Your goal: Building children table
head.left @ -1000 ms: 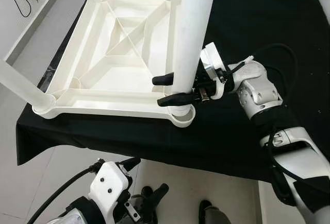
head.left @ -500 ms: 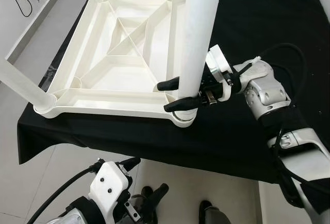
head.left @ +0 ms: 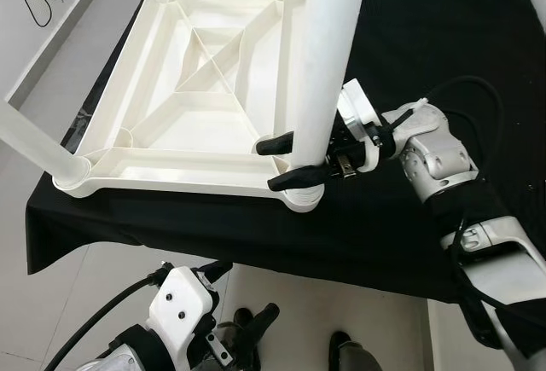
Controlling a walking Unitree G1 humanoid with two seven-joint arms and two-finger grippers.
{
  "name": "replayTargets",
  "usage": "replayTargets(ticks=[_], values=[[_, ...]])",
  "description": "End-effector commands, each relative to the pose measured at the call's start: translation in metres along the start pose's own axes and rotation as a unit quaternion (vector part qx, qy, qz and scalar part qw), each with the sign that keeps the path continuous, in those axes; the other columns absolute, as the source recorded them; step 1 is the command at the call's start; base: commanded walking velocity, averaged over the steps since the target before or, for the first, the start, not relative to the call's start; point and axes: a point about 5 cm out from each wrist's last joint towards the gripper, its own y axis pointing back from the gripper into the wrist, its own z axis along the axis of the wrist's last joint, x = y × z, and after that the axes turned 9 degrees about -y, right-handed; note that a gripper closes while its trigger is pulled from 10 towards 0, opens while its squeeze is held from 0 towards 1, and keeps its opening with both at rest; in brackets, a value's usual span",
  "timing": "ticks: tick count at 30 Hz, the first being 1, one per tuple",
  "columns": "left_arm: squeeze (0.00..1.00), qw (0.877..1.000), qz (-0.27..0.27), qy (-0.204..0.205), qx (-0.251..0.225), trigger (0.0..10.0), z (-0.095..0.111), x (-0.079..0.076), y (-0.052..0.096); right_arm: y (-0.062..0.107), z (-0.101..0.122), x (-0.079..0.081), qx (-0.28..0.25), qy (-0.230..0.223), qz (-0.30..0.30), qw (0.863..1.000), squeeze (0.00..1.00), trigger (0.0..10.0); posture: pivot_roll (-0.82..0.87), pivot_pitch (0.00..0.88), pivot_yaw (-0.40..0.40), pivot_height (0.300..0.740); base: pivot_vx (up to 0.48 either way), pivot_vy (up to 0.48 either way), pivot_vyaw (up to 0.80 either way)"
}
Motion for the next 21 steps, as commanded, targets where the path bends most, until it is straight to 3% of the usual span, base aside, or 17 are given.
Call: replayTargets(ticks=[1, 2, 6, 9, 10, 11, 14, 18, 19, 20, 21], values=[[0.0, 1.0, 0.0, 0.013, 0.015, 10.0, -0.006, -0.002, 0.001, -0.006, -0.025, 0.002, 0.028, -0.042, -0.01, 0.999, 0.0, 10.0, 0.12, 0.354, 0.042, 0.74, 0.0, 0.0, 0.0], [0.0, 1.0, 0.0, 0.013, 0.015, 10.0, -0.006, -0.002, 0.001, -0.008, -0.027, -0.003, 0.032, -0.038, -0.041, 0.998, 0.0, 10.0, 0.12, 0.354, 0.042, 0.74, 0.0, 0.0, 0.0], [0.0, 1.0, 0.0, 0.013, 0.015, 10.0, -0.006, -0.002, 0.001, -0.009, -0.028, -0.006, 0.037, -0.037, -0.058, 0.997, 0.0, 10.0, 0.12, 0.354, 0.042, 0.74, 0.0, 0.0, 0.0], [0.0, 1.0, 0.0, 0.014, 0.015, 10.0, -0.007, -0.003, 0.0, -0.004, -0.033, -0.014, 0.045, -0.044, -0.139, 0.988, 0.0, 10.0, 0.11, 0.345, 0.036, 0.74, 0.0, 0.0, 0.0], [0.0, 1.0, 0.0, 0.014, 0.015, 10.0, -0.007, -0.003, 0.0, -0.004, -0.033, -0.014, 0.045, -0.044, -0.139, 0.988, 0.0, 10.0, 0.11, 0.345, 0.036, 0.74, 0.0, 0.0, 0.0], [0.0, 1.0, 0.0, 0.014, 0.015, 10.0, -0.008, -0.003, -0.001, 0.0, -0.037, -0.017, 0.055, -0.047, -0.188, 0.979, 0.0, 10.0, 0.09, 0.339, 0.029, 0.74, 0.0, 0.0, 0.0], [0.0, 1.0, 0.0, 0.014, 0.014, 10.0, -0.008, -0.003, -0.002, 0.004, -0.039, -0.017, 0.061, -0.051, -0.216, 0.973, 0.0, 10.0, 0.08, 0.336, 0.024, 0.74, 0.0, 0.0, 0.0], [0.0, 1.0, -0.001, 0.015, 0.013, 10.0, -0.009, -0.003, -0.003, 0.009, -0.045, -0.013, 0.071, -0.058, -0.257, 0.962, 0.0, 10.0, 0.07, 0.331, 0.014, 0.74, 0.0, 0.0, 0.0], [0.0, 1.0, -0.001, 0.015, 0.013, 10.0, -0.01, -0.003, -0.004, 0.008, -0.052, -0.005, 0.075, -0.075, -0.281, 0.954, 0.0, 10.0, 0.05, 0.323, -0.001, 0.74, 0.0, 0.0, 0.0], [0.0, 1.0, -0.001, 0.015, 0.013, 10.0, -0.01, -0.003, -0.004, 0.008, -0.052, -0.005, 0.075, -0.075, -0.281, 0.954, 0.0, 10.0, 0.05, 0.323, -0.001, 0.74, 0.0, 0.0, 0.0], [0.0, 1.0, 0.0, 0.015, 0.011, 10.0, -0.011, -0.003, -0.005, 0.004, -0.061, 0.007, 0.076, -0.1, -0.31, 0.942, 0.0, 10.0, 0.05, 0.319, -0.01, 0.74, 0.0, 0.0, 0.0]])
